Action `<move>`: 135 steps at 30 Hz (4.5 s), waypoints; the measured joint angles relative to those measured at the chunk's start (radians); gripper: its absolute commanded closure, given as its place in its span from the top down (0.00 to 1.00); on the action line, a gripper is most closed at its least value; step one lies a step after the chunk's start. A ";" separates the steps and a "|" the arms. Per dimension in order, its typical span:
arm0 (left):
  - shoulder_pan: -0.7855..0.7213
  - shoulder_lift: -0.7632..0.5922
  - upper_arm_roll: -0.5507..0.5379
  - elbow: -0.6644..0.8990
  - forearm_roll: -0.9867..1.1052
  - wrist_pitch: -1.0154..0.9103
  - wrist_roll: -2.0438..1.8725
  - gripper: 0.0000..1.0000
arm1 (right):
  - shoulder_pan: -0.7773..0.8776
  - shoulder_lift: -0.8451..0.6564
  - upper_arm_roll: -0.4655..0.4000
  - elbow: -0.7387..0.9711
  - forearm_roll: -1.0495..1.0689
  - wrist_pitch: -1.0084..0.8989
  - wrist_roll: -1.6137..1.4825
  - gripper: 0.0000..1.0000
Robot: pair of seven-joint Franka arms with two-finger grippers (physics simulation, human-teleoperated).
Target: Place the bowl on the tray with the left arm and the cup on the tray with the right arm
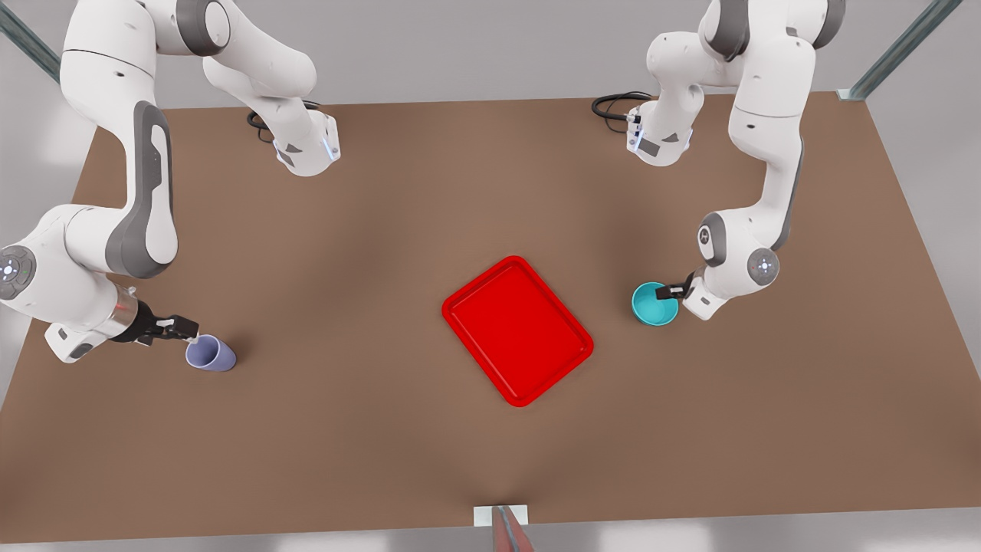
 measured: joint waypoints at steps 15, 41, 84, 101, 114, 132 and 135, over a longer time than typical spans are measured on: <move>-0.002 0.036 -0.003 0.009 -0.038 0.012 0.011 0.42 | -0.003 -0.002 -0.001 0.001 -0.001 -0.009 -0.006 1.00; -0.211 0.222 -0.047 0.650 0.031 -0.298 -0.422 0.21 | -0.003 -0.003 -0.002 0.003 -0.001 -0.020 -0.014 1.00; -0.093 -0.164 0.052 0.794 0.358 -0.924 0.099 1.00 | -0.083 0.074 -0.023 -0.163 0.034 0.213 -0.064 1.00; -0.094 -0.124 0.054 0.811 0.353 -0.927 0.092 1.00 | -0.118 0.173 -0.015 -0.158 0.037 0.264 -0.090 1.00; -0.094 -0.122 0.054 0.823 0.350 -0.934 0.089 1.00 | -0.130 0.250 -0.017 -0.116 0.038 0.284 -0.087 1.00; -0.094 -0.122 0.054 0.823 0.349 -0.934 0.090 1.00 | -0.130 0.291 -0.017 -0.103 0.032 0.264 -0.078 0.54; -0.094 -0.122 0.052 0.823 0.349 -0.934 0.092 1.00 | -0.132 0.300 -0.018 -0.105 0.032 0.264 -0.078 0.53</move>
